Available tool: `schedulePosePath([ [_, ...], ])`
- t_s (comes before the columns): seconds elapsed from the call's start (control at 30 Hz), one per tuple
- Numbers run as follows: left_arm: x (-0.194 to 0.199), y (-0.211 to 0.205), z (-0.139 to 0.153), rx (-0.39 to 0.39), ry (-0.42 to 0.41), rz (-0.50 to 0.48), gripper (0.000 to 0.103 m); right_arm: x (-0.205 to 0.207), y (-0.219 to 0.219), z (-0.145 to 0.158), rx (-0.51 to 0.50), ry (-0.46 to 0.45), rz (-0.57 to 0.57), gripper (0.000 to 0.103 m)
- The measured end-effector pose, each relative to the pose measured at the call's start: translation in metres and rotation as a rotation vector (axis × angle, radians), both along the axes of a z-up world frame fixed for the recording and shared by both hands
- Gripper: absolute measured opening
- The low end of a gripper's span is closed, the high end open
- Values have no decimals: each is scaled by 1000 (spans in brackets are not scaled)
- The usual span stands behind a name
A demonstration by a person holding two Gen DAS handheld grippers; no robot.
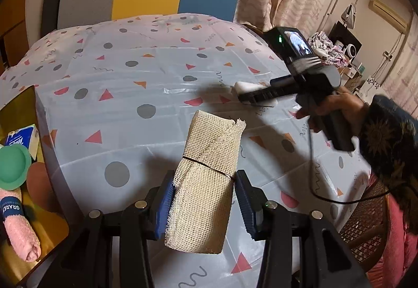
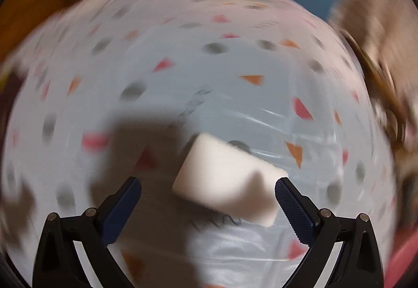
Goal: Organize soft objects
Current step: 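Grasp the white sponge with the right tool while the left tool holds the loofah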
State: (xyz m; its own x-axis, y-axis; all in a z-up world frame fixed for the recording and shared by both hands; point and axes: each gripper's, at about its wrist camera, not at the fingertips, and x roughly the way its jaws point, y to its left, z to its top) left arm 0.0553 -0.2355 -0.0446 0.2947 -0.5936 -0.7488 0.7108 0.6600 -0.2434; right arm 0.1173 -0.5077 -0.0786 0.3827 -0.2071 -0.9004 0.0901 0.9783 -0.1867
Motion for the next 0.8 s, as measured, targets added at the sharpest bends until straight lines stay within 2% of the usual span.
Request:
schedulePosePath([
  [0.07,1,2,2,-7,2,9,46,-4,10,1,-73,55,125,103],
  [0.13,3,3,4,-12,4,19,46,-5,7,1,-96,87,176,103],
  [0.33,6,5,8,-11,3,40,46,9,-24,-12,-69,127,157,103],
  [0.57,10,5,6,2,22,53,46,27,-29,-28,-26,148,204,103],
  [0.63,9,3,5,5,23,52,46,31,-32,-28,-5,139,202,98],
  [0.7,9,2,4,5,28,49,46,29,-33,-26,45,130,194,77],
  [0.8,7,2,5,-3,32,45,46,22,-32,-18,44,111,172,73],
])
